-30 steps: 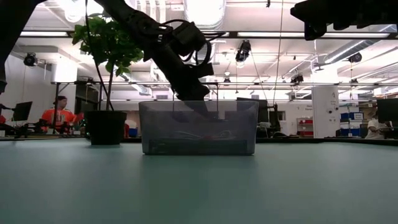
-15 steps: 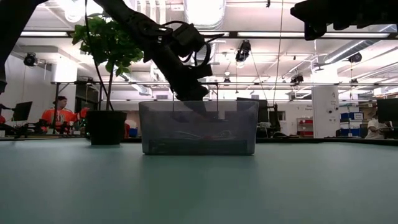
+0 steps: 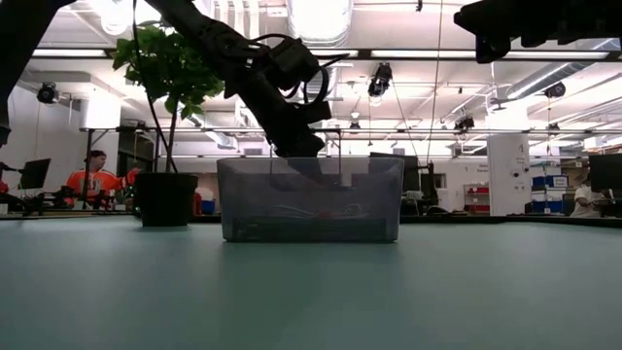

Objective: Pick and place USB-C Cables
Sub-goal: Put the blue cable into the black transparent container

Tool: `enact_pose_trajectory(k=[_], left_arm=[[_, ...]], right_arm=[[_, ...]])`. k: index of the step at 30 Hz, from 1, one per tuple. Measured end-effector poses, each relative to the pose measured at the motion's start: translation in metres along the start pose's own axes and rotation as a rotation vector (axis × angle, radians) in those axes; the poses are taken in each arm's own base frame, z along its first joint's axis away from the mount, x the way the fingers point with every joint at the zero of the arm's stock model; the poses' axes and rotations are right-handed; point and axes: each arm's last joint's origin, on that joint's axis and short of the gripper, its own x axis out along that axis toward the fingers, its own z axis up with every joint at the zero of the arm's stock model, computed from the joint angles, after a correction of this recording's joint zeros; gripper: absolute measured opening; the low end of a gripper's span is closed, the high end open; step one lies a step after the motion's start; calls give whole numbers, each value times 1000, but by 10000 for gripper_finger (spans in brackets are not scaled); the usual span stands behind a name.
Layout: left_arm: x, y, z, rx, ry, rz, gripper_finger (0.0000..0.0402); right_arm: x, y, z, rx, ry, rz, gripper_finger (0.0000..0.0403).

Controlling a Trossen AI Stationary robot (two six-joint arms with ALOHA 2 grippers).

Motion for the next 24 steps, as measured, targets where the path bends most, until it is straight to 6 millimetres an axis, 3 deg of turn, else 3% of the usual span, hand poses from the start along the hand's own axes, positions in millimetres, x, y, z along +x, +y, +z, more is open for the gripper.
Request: enact_pose_trajectory(k=[6,24], left_arm=[[2,6,-1,-12,-2,14,194],[12,20,-5,-20,-32,-63,196]], right_arm=[[0,0,0,-1,1,0,54],[0,0,0,-9,4,0,54]])
